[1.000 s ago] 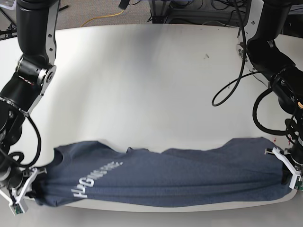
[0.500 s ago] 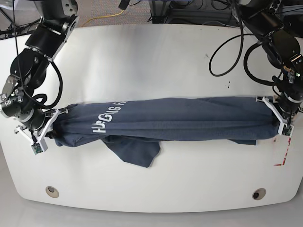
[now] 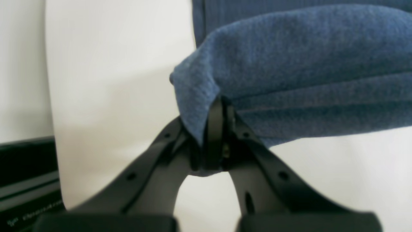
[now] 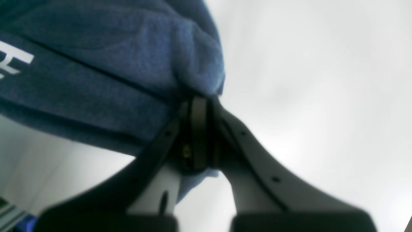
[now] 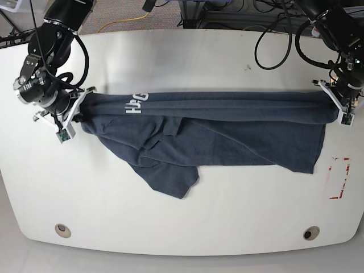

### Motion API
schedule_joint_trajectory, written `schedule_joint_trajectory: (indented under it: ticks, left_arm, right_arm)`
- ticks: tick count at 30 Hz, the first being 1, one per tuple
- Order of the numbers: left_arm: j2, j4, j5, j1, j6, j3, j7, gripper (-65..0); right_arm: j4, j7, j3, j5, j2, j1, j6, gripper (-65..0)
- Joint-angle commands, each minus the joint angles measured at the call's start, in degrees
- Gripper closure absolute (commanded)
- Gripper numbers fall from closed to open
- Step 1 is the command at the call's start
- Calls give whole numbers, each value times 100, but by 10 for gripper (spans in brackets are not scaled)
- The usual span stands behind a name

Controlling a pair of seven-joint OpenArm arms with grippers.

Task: Fold the T-shirt properly
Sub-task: 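Drag the folded edge with both grippers toward the robot base, then release the shirt with the right gripper and move it onto the shirt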

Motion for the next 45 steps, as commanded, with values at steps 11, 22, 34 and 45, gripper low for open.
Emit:
schedule_joint_trajectory:
  ticks: [11,22,34,45]
  left_arm:
    - [-158,61,184,770,60,-105,-58,0]
    - [-334,9,167,1201,60,212,-58,-439]
    - [-413,-35,132,1693,60,159,-40,-408]
    - [-316,519,-282,1807,60,18,-31,-407]
  right_arm:
    - [165,55,323,507,147,-1152,-10,0]
    - [156,55,340,534,112,-1556,-10,-285]
    - [455,-173,1263,1756,138,-1705,-10,-453]
    - [394,-217,912,1879,-143,-1433,-10,-453]
